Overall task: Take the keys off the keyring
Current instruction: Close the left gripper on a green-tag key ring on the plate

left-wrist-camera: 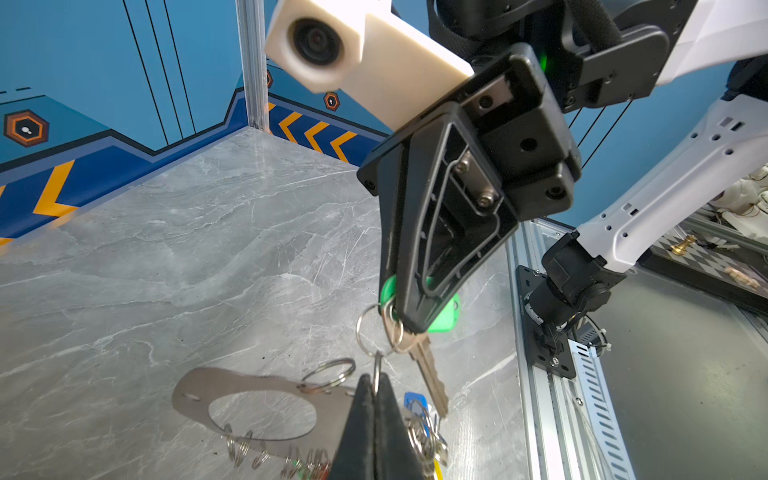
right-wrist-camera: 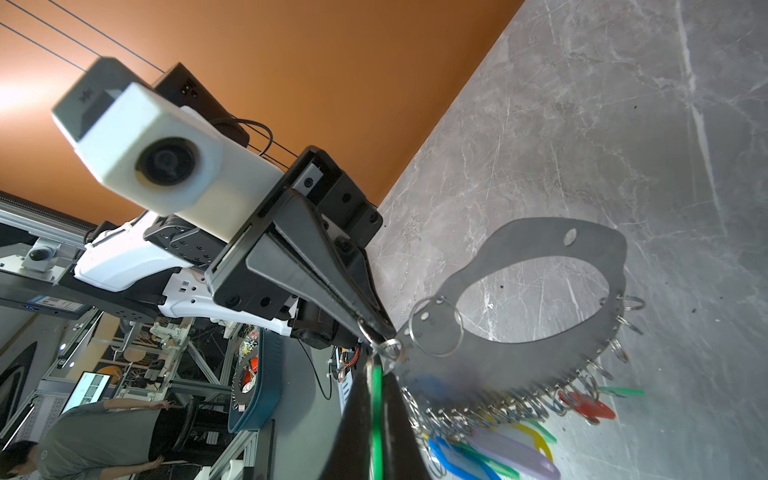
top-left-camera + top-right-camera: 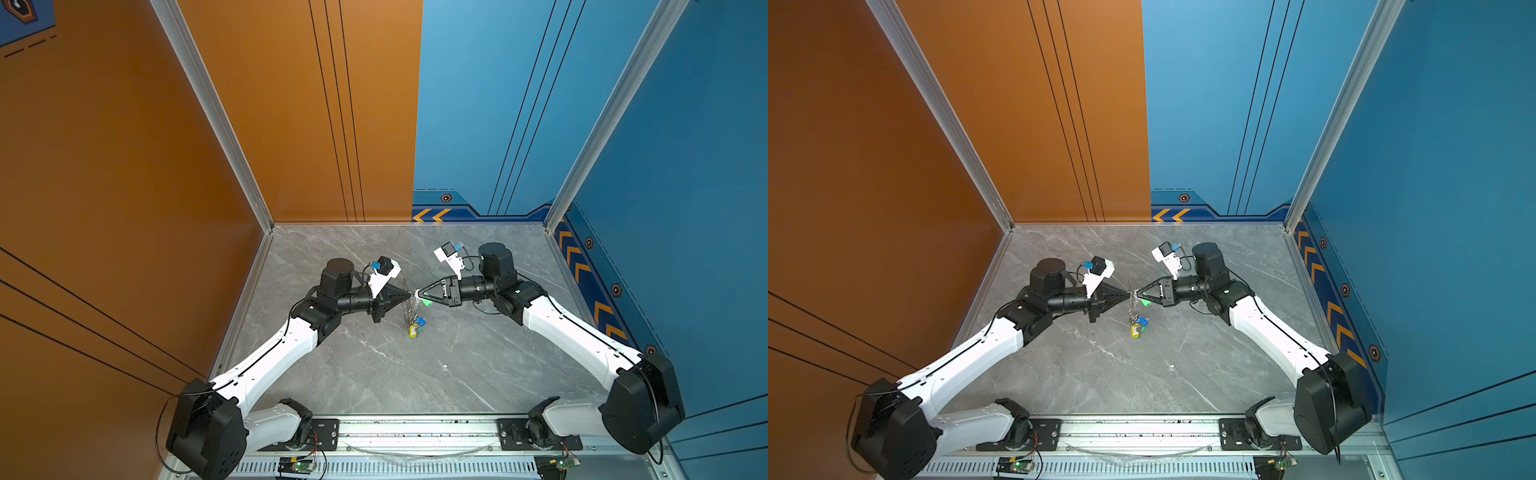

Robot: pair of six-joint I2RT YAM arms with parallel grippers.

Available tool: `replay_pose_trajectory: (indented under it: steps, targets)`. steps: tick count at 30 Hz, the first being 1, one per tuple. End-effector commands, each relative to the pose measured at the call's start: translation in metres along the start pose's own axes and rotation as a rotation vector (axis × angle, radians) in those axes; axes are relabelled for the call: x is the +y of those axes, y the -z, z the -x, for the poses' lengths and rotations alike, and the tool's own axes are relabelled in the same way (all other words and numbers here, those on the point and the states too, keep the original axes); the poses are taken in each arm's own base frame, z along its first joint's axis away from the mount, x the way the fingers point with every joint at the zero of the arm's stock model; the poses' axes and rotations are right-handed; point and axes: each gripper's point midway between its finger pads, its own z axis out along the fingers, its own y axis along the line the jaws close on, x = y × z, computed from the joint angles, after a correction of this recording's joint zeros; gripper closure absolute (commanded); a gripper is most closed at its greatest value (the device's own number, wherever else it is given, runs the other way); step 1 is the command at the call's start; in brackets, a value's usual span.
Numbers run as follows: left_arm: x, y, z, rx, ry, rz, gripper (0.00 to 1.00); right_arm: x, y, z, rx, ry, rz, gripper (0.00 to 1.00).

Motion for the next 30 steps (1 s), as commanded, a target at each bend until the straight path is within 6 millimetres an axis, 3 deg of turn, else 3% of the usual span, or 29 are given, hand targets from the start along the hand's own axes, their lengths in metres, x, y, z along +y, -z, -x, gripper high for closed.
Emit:
replay_pose_trajectory:
  steps: [1,10,20,30]
  targets:
    - [-0.005,-0.001,-0.004,0.033,-0.003,-0.013,1.00,0.011,0.017,0.033,-0.095,0.088,-0.040,1.00]
    - [-0.012,-0.011,-0.016,0.089,0.001,-0.044,1.00,0.016,0.018,0.041,-0.101,0.093,-0.029,1.00]
    - [-0.019,-0.013,-0.023,0.114,-0.013,-0.046,1.00,-0.004,0.020,0.050,-0.119,-0.011,-0.064,1.00]
    - [-0.025,-0.016,-0.025,0.126,-0.021,-0.066,1.00,-0.018,0.035,0.062,-0.176,-0.104,-0.118,1.00]
